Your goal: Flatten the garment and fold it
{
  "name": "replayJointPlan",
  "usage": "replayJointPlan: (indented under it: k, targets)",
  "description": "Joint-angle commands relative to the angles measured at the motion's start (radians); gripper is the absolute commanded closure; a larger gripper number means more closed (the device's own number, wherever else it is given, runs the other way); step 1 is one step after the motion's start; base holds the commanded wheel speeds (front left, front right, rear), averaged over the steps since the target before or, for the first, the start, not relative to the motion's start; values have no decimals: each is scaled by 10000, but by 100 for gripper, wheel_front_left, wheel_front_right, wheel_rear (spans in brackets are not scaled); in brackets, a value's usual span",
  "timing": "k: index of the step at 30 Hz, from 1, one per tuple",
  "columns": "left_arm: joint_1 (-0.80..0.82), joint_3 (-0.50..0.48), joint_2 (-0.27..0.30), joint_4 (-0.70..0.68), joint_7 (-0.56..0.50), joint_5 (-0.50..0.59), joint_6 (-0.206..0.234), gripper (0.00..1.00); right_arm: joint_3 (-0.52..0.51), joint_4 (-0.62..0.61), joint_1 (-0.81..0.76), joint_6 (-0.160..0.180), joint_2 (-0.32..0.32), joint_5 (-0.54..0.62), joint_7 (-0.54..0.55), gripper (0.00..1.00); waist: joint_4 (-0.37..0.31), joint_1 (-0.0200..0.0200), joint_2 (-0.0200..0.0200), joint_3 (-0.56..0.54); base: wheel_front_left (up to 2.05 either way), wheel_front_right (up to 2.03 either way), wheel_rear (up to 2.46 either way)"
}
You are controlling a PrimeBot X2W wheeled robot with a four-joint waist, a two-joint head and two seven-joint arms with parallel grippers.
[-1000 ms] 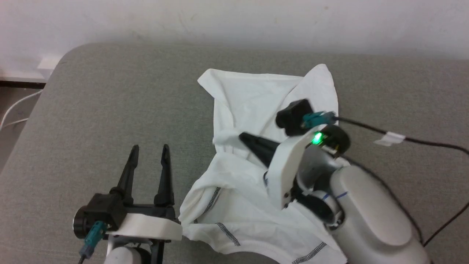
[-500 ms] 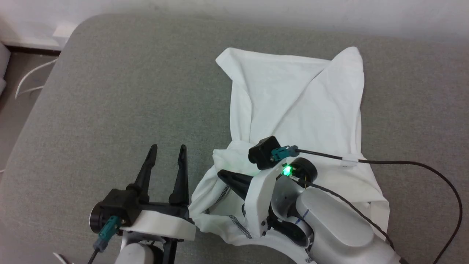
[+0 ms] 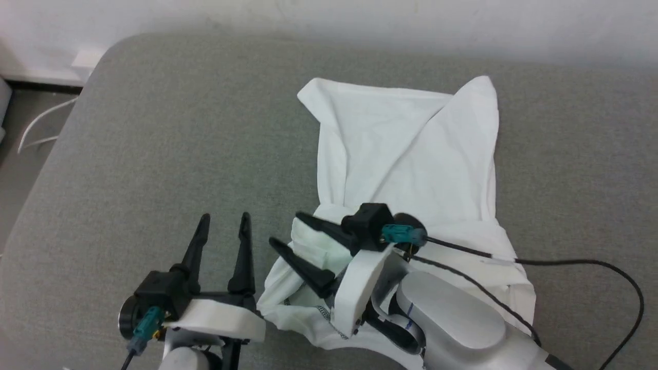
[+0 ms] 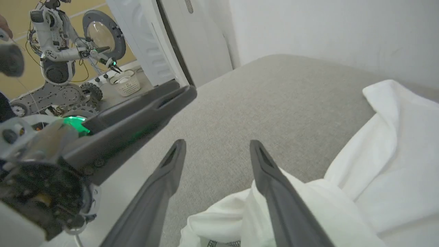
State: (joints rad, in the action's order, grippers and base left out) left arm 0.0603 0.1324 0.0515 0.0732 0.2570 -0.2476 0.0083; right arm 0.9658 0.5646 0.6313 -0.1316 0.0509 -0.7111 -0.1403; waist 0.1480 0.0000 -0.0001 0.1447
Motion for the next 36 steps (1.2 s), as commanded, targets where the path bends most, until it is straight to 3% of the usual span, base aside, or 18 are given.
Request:
replayJointPlan:
  k: [1,6,13,18,27,32,36]
  targets:
    - [-167,-138,-12,74,47,62,103,0,-223,-82,54,9,-6,278,-558,0,-327,0,1,-437,0,0,0]
    - [-422,-479,-13,112,47,146,222,0,-1975,-684,-620,9,47,1436,-1184,0,-734,0,1,-832,0,0,0]
    - [-509,-898,-12,-75,47,194,266,0,-5886,-3431,-2910,9,131,3455,-1211,0,-1200,0,1,-917,0,0,0]
    - [-512,-1186,19,-148,47,319,184,0,-8065,-4657,-4619,9,111,4201,-1213,0,-1469,0,1,-916,0,0,0]
    - [-534,-1476,181,-86,47,523,-25,0,-9946,-5985,-6380,9,30,4533,-719,0,-1873,0,1,-865,0,0,0]
    - [-12,-1393,392,143,47,573,-333,0,-10215,-6547,-6833,9,1,4534,-336,0,-2024,0,1,-511,0,0,0]
    - [1342,-1214,705,503,-207,557,-657,0,-10230,-6809,-6813,9,-3,4387,-242,0,-2133,0,1,51,0,0,0]
